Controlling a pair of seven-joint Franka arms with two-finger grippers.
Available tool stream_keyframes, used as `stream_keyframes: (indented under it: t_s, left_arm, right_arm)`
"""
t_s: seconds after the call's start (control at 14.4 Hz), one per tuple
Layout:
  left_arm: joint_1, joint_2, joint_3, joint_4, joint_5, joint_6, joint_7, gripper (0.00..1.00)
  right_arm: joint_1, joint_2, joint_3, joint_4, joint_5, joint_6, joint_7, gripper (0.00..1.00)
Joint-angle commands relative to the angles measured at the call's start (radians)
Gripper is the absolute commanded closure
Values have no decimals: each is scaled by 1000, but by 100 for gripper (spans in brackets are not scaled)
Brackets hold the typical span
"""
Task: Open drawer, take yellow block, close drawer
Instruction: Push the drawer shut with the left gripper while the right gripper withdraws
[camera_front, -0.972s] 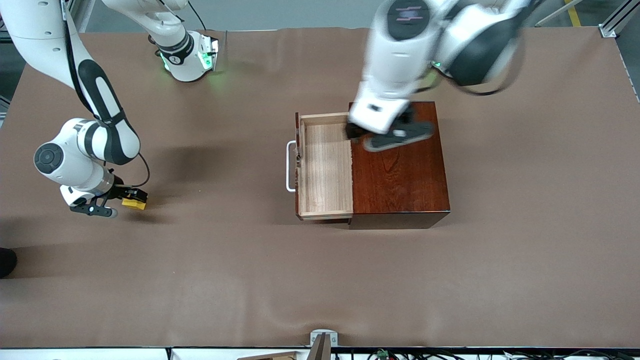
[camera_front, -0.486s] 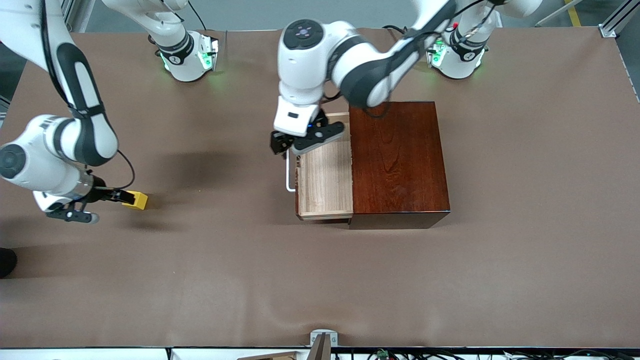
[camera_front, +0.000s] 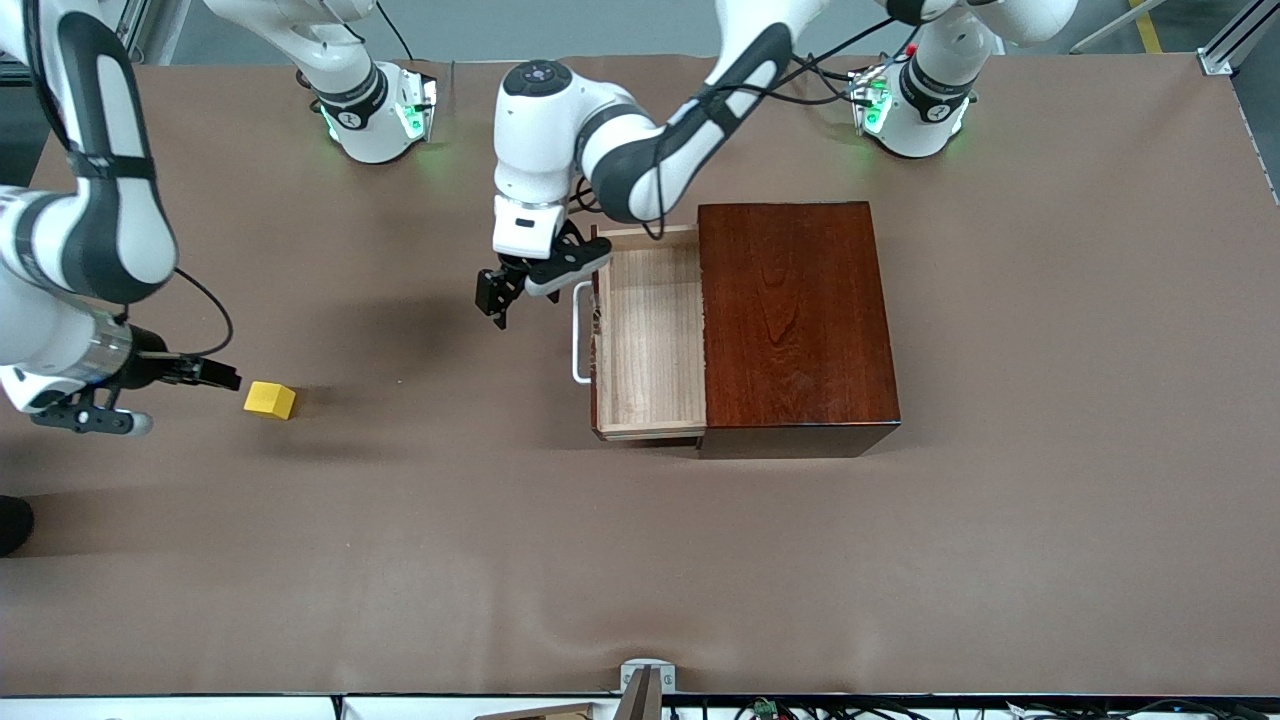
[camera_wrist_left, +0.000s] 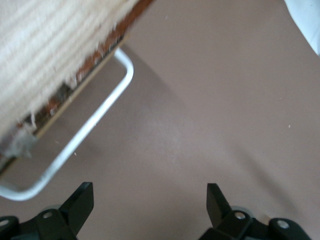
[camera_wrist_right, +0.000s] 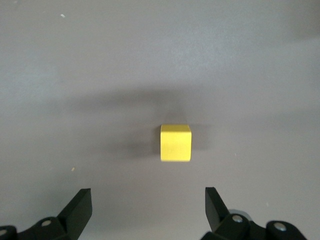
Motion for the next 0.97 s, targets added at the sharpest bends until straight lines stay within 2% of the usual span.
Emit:
stream_keyframes:
  t_s: [0.0,0.21,0.42,0.69,0.9]
  left_arm:
    - [-25,66,32,57,22,42,-103,0]
    - [-54,75,55,48,27,19,-170,0]
    - [-54,84,77,43,28,-53,-175,0]
    - [-52,81,93,37,30,-105,-169,0]
    - [-46,52,135,36,31,-270,-100,0]
  right_arm:
    - [-4,-5,4,96,-1,-123,-6,0]
    - [-4,-30,2,150,-1,-198,-6,0]
    - [-3,-86,2,158,-4,-206,-7,0]
    - [-1,-122,7,215,-10,-316,-7,0]
    - [16,-128,13,285,-11,-402,-7,0]
